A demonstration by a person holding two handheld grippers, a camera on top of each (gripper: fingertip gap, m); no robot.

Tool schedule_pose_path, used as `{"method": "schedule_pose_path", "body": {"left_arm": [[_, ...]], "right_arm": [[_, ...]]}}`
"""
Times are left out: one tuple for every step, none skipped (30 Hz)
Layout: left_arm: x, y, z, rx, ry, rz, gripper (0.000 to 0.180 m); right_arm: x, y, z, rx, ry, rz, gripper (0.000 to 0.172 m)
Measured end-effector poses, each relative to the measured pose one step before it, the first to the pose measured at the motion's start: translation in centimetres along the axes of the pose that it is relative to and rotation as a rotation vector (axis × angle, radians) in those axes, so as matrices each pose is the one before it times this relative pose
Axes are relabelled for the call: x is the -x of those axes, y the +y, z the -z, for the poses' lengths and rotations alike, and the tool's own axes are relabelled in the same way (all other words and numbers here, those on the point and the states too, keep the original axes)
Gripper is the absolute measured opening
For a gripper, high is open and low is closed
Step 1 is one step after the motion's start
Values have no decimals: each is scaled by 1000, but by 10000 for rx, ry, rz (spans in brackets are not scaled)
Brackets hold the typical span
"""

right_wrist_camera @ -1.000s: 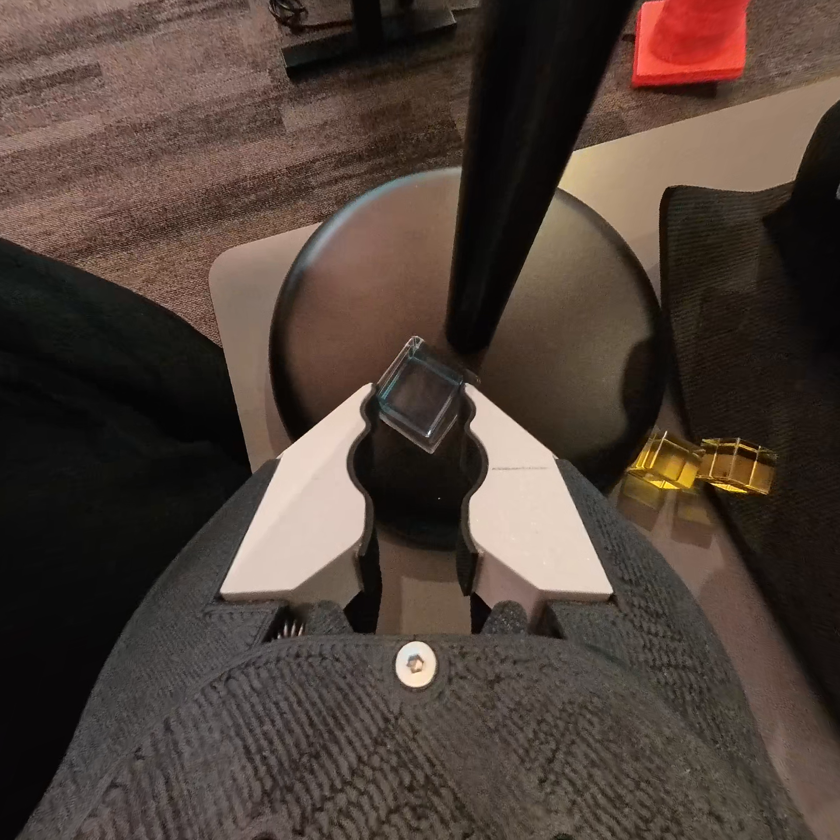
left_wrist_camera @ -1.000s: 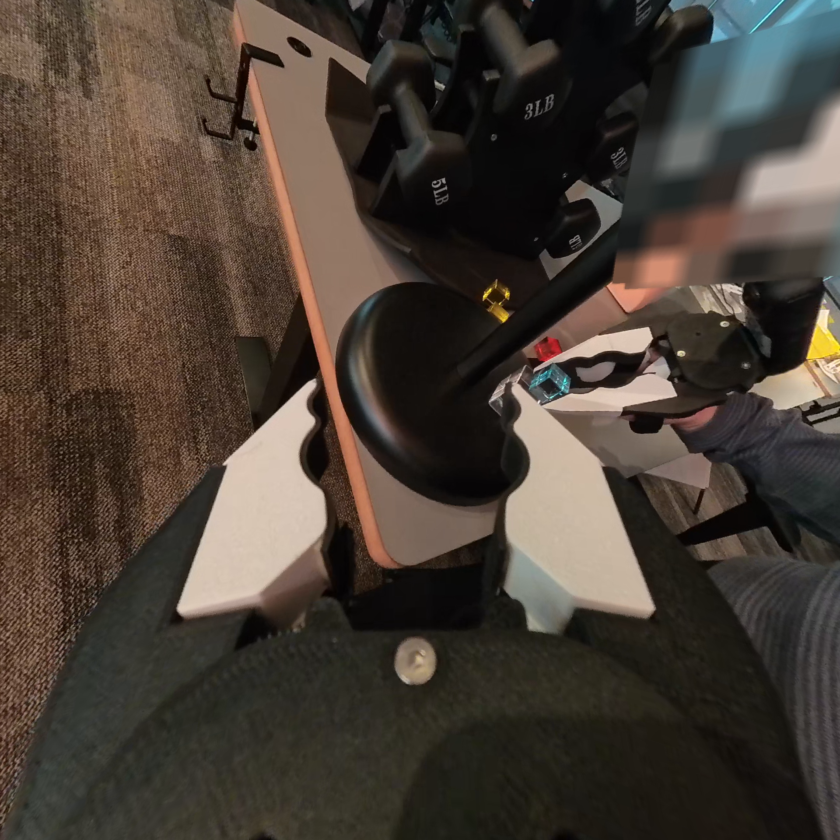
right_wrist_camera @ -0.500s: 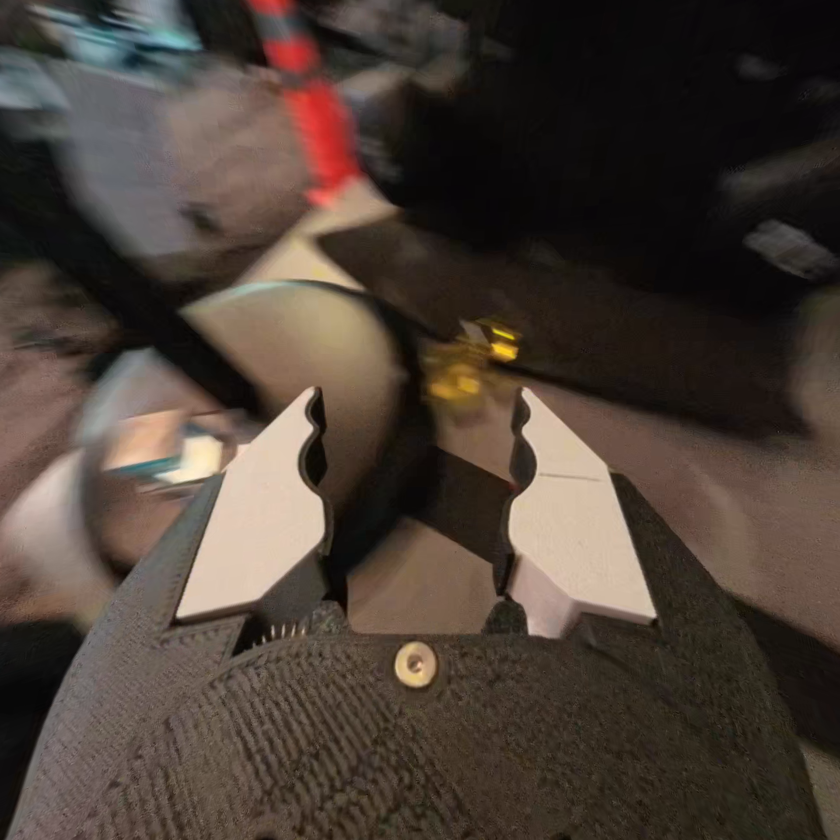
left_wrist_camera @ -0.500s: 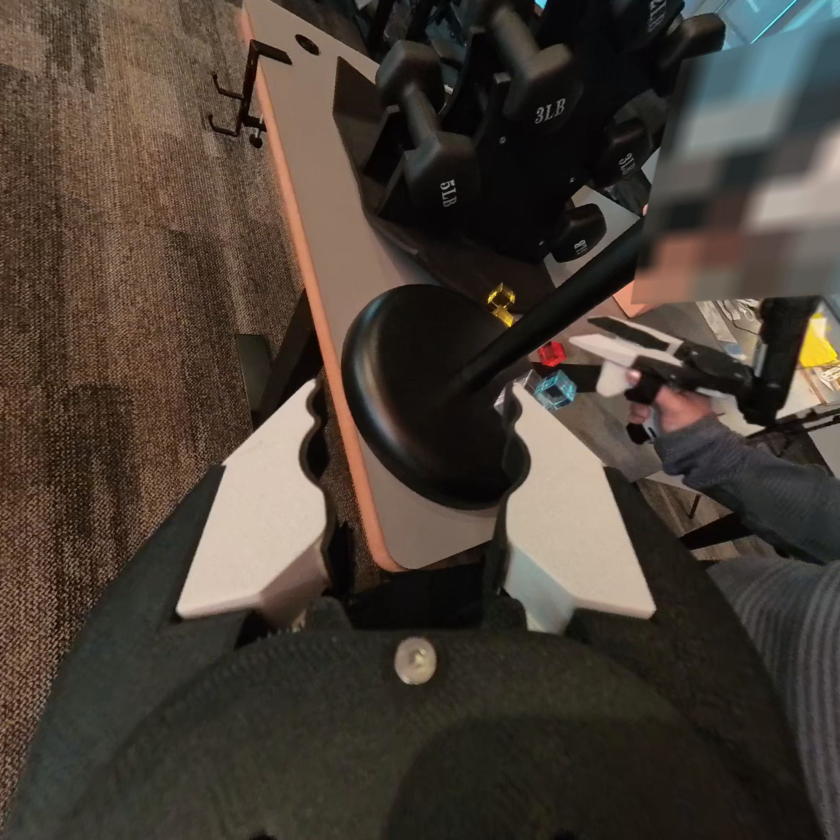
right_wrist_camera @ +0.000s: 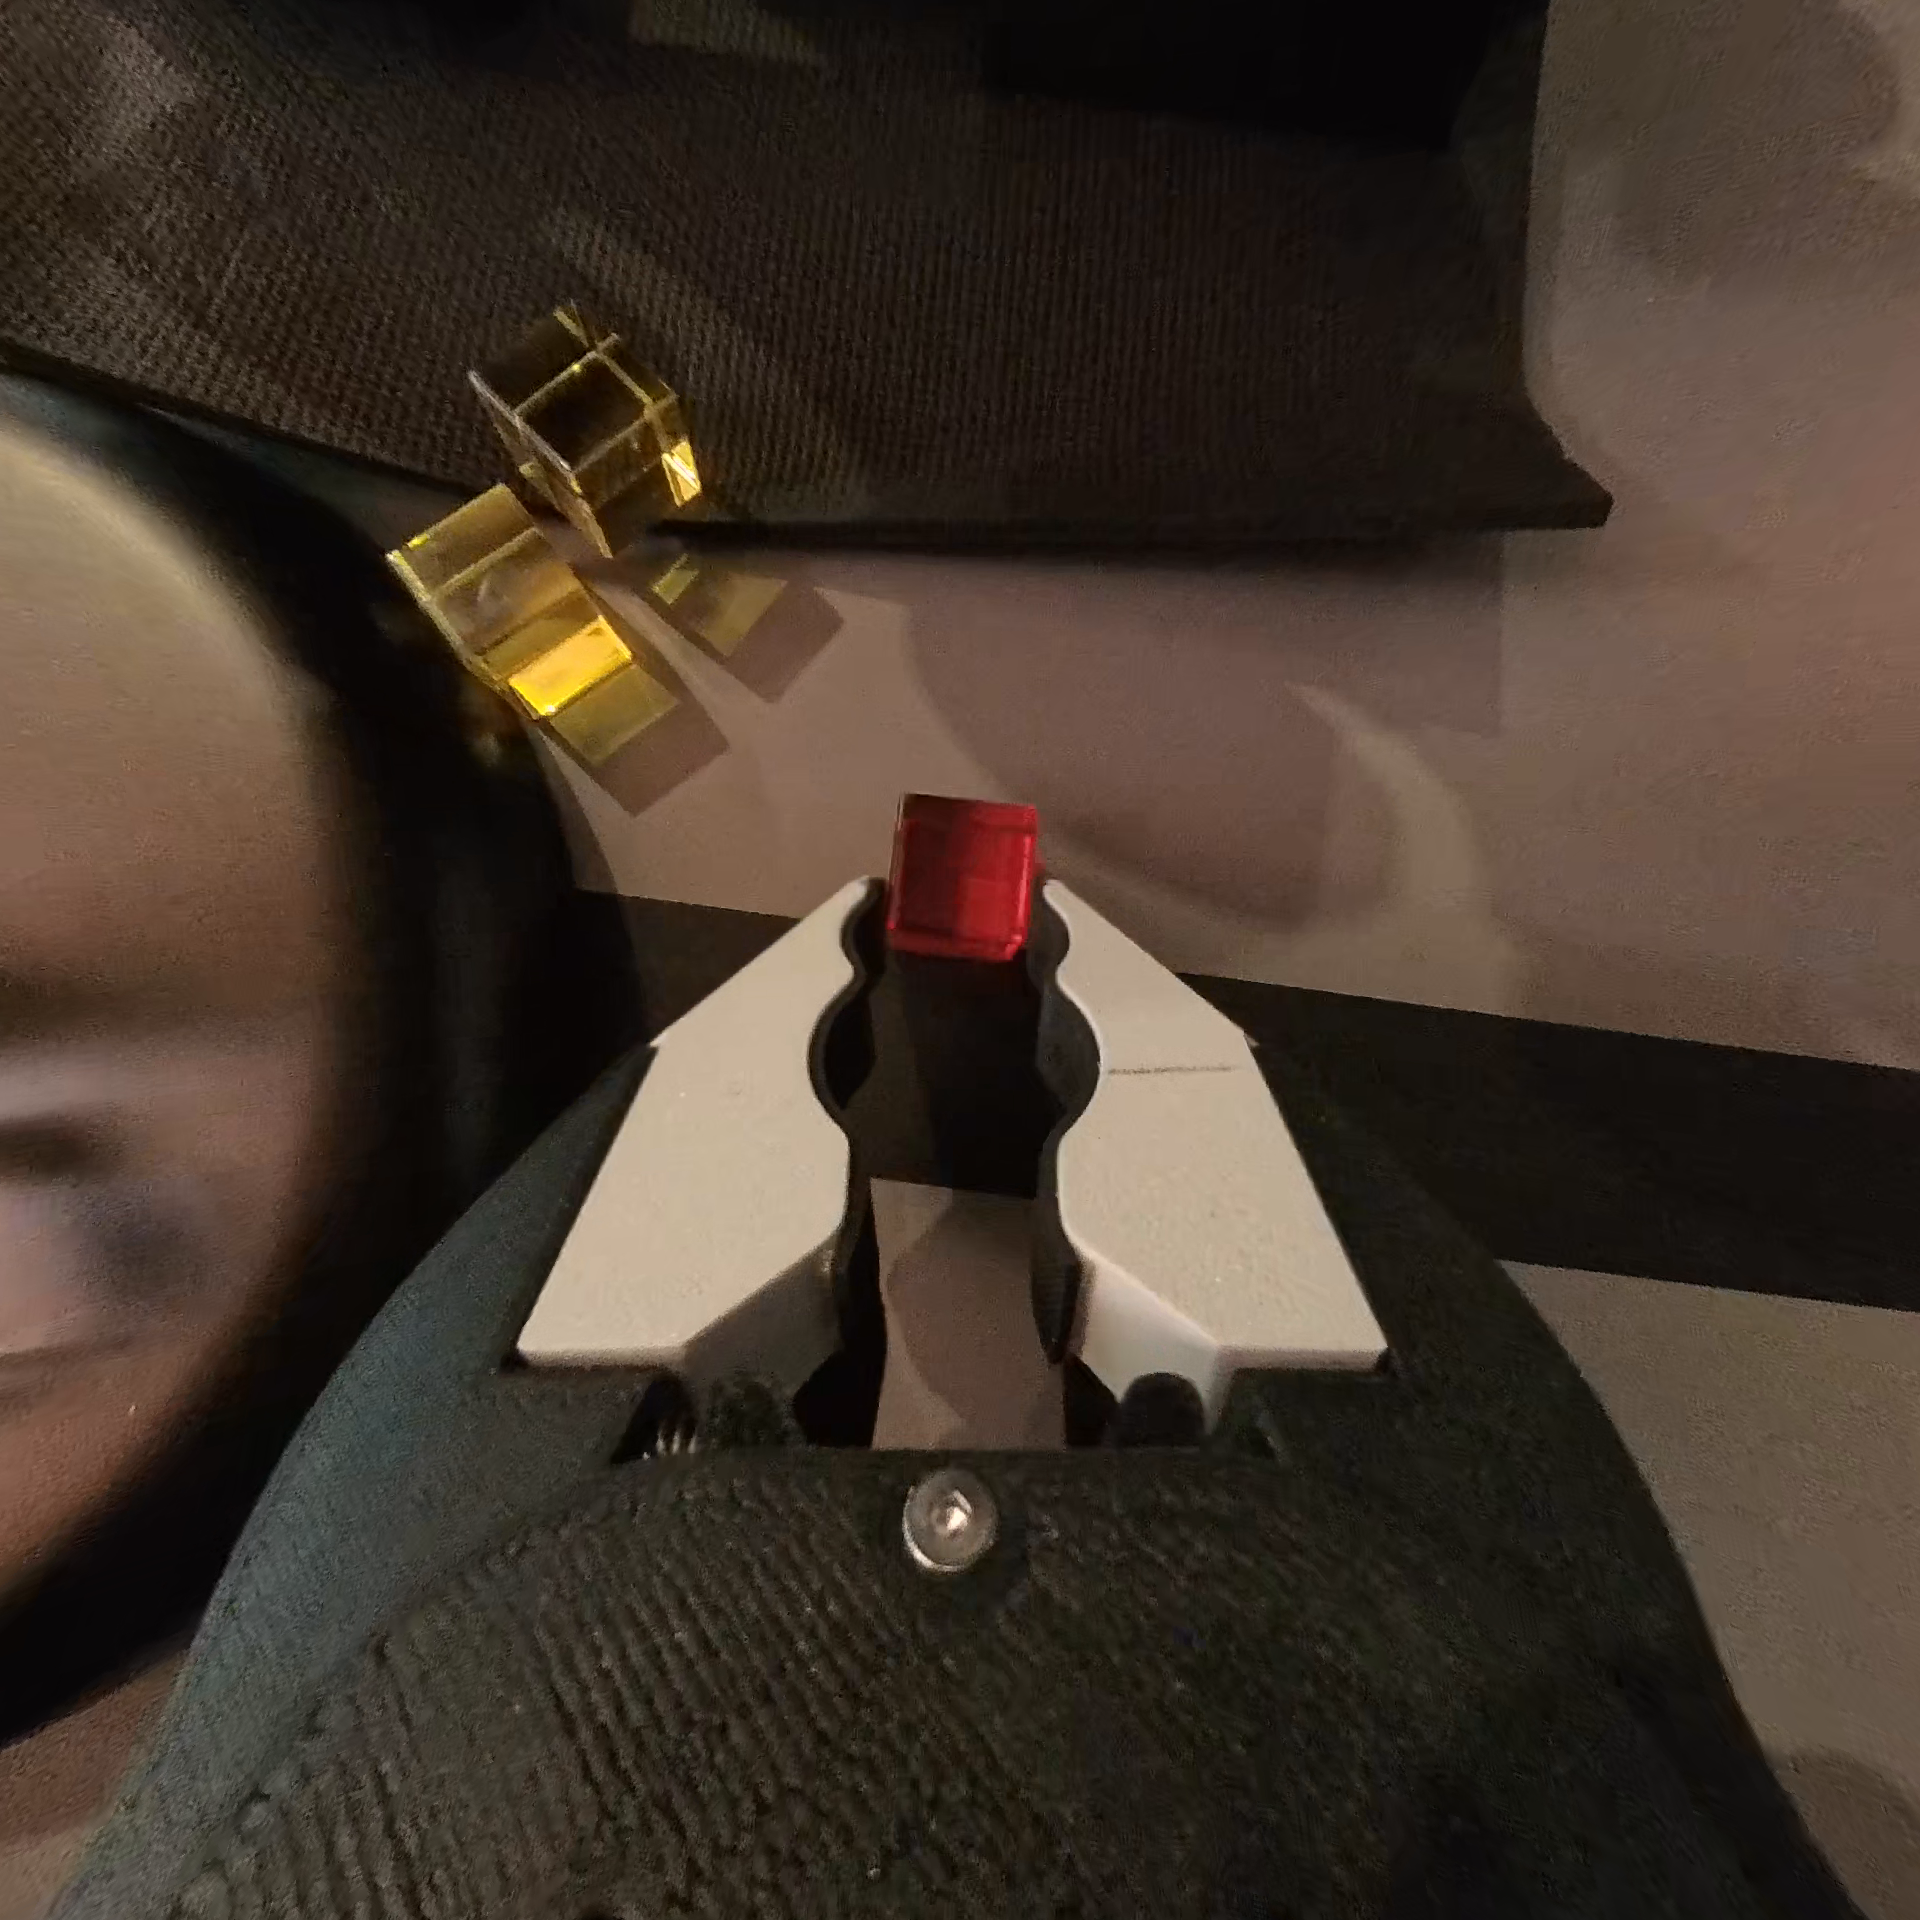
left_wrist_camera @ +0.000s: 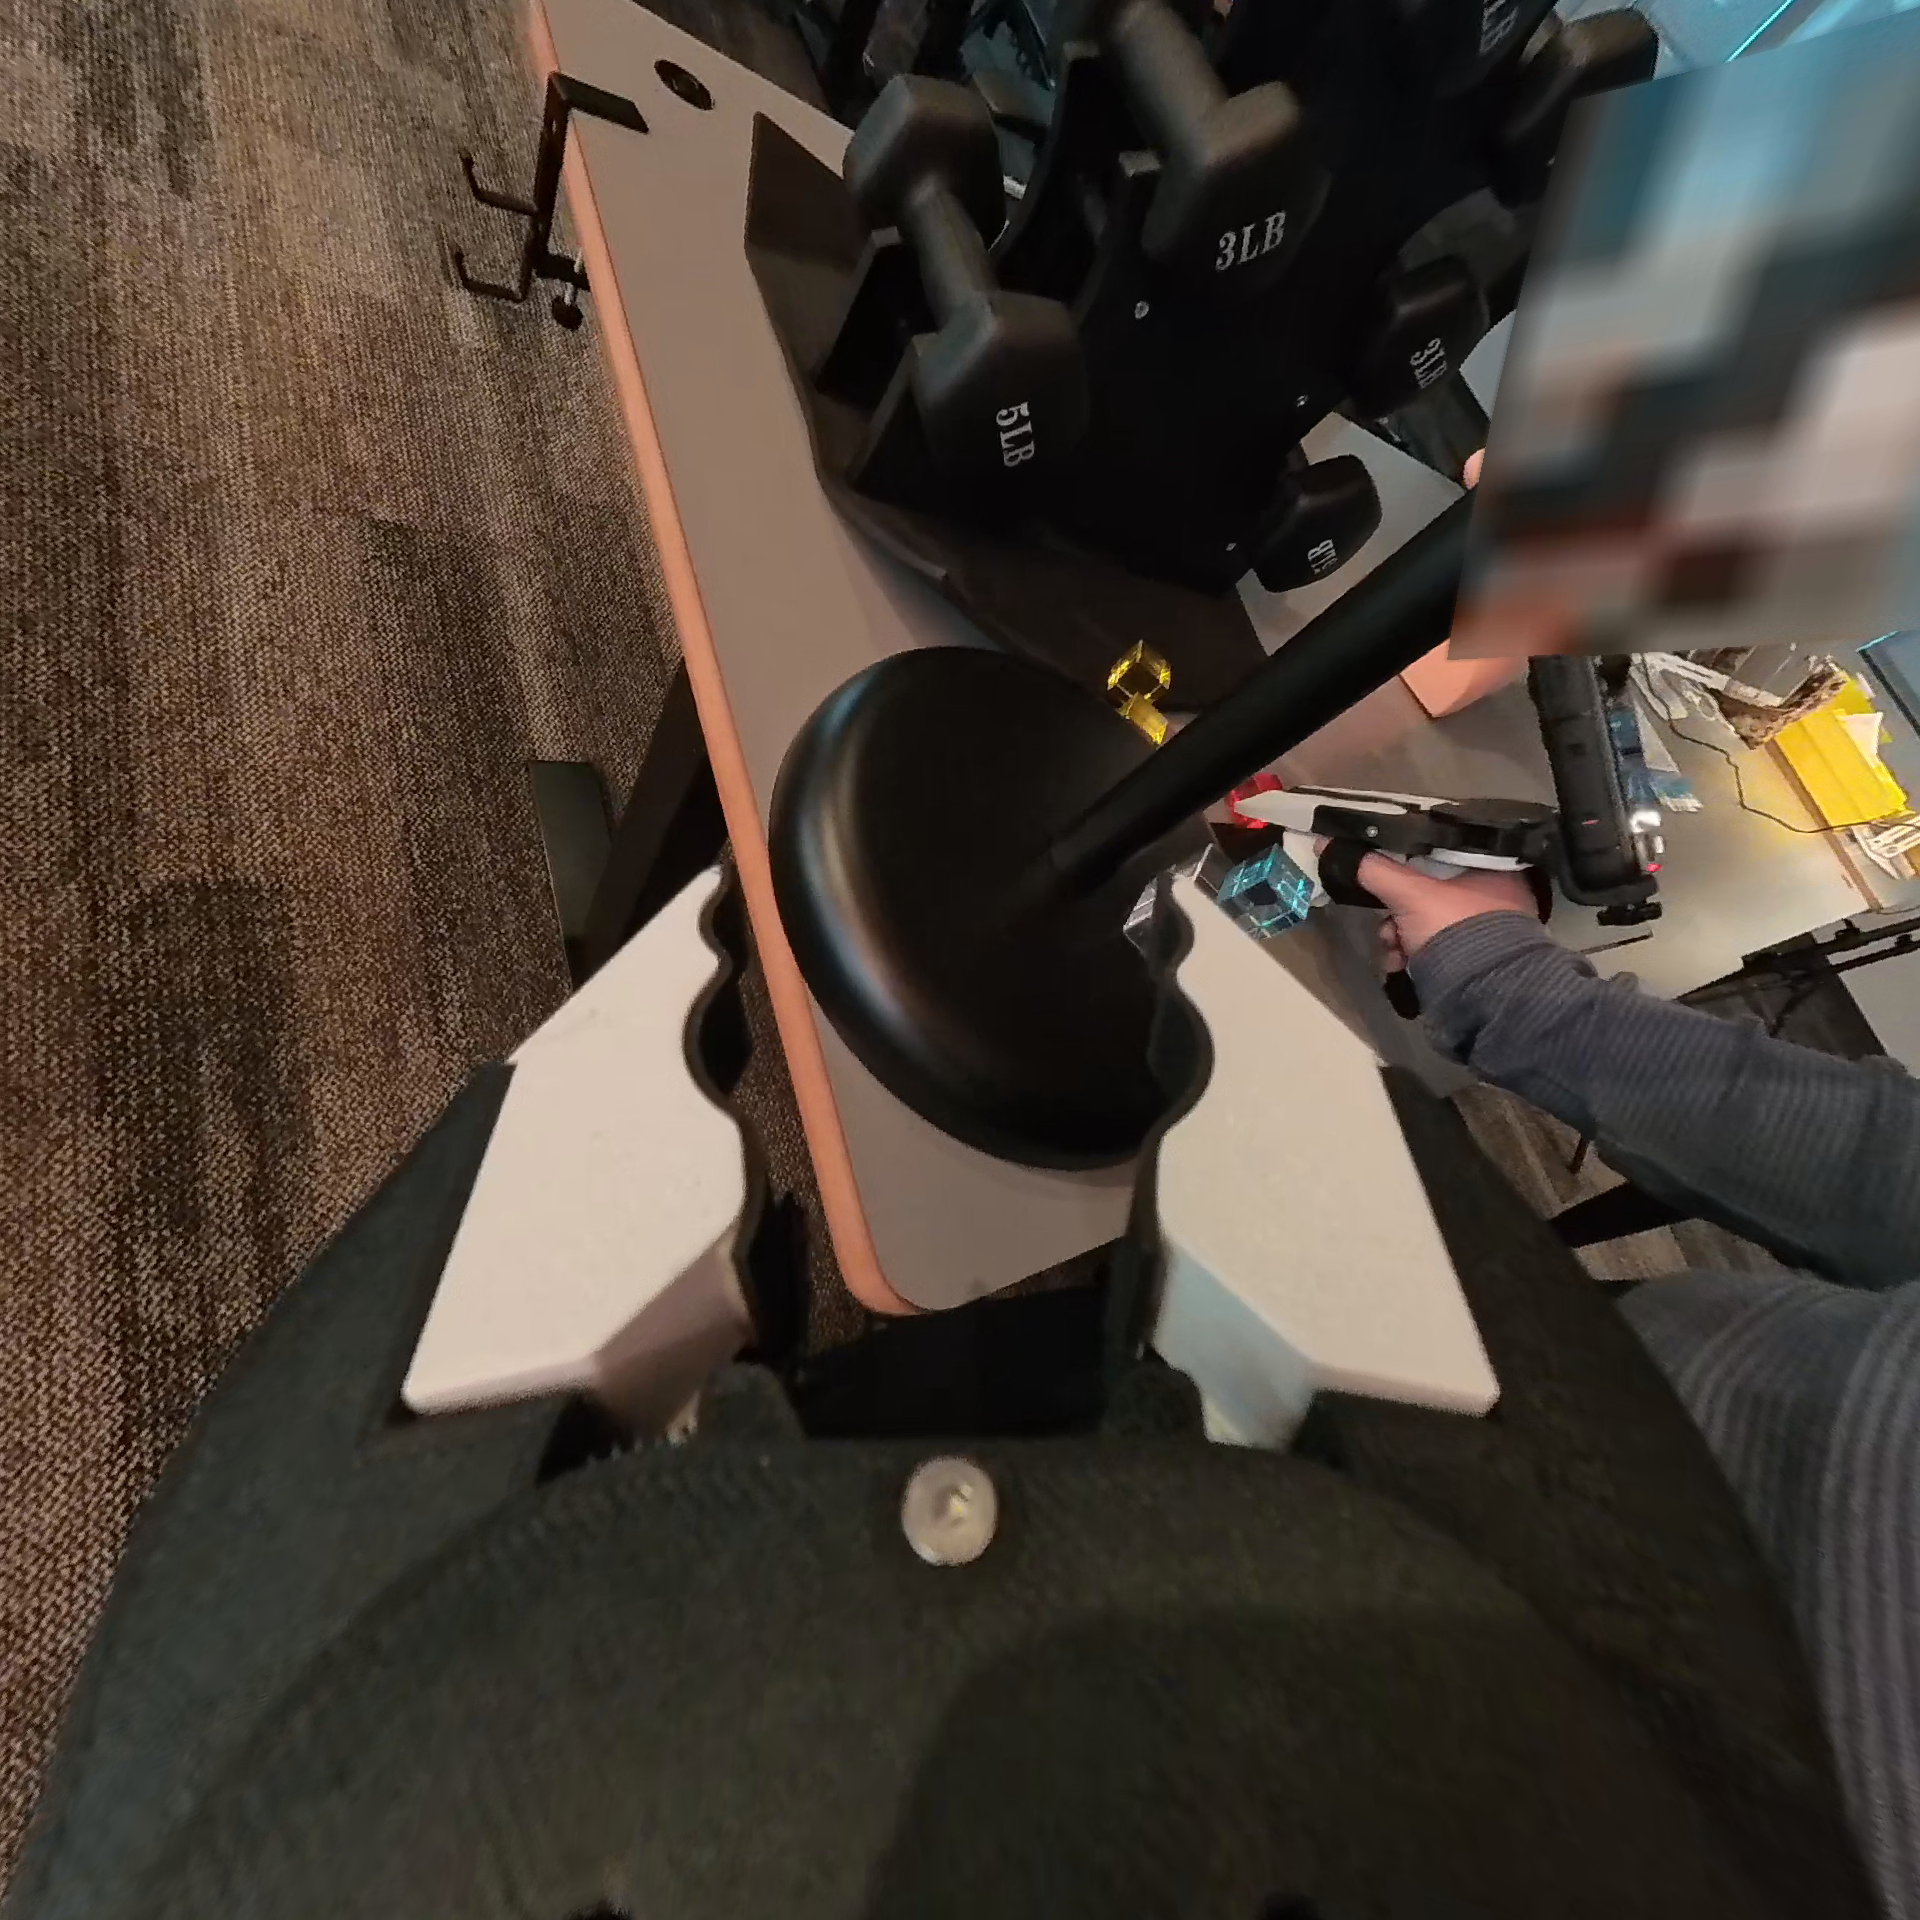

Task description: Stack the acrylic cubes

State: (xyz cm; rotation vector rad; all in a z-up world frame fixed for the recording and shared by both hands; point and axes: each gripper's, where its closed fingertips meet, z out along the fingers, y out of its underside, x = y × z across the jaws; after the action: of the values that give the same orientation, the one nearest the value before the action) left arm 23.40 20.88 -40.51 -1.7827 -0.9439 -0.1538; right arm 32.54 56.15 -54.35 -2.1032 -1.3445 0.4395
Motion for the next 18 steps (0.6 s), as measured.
{"method": "schedule_pose_path", "body": {"left_arm": [[46,59,52,5,-13,22,78],[45,34,63,-4,-8,32,78],[58,36,64,-3,-14,25,78],[60,10,60,1,-21,8,77],[55,7,66,-1,-21,-1,77],[47,-21,68,-5,-18,-1,77],[41,-26,50,-8,-10,3,77],[41,-31,47,-7,-8,7,77],[35,-31,55,-7,-12,7,77],[22,-45,41,-9,-10,0,77],[23,-48,31,-11,-11,-7,77],[14,-50,30,-7,-10,-11,77],[-3,-39,-3,-2,1,-8,77],[-8,-37,-2,0,3,-4,77],[-28,-40,-19,-1,11,-7,77],[-52,-48,-23,1,11,-13,77],[-55,-47,-30,3,13,-21,77],[-61,-49,-23,2,12,-26,77]], "right_arm": [[137,-106,151,-27,-61,52,25],[197,-213,266,-70,-85,49,25],[257,-341,382,-119,-102,65,25],[350,-427,485,-147,-133,88,25],[465,-436,563,-145,-167,105,25],[600,-442,630,-141,-200,127,25],[714,-439,682,-146,-222,144,25],[817,-413,727,-148,-239,148,25],[907,-406,753,-150,-247,155,25],[969,-409,755,-150,-255,154,25],[1060,-413,760,-157,-273,144,25],[1124,-415,723,-148,-296,145,25],[1197,-372,664,-129,-324,141,25],[1216,-339,590,-111,-335,137,25],[1188,-287,518,-93,-328,145,25],[1121,-214,428,-61,-302,150,25],[1028,-118,344,-7,-270,143,25],[928,-35,254,26,-238,139,25]]}}
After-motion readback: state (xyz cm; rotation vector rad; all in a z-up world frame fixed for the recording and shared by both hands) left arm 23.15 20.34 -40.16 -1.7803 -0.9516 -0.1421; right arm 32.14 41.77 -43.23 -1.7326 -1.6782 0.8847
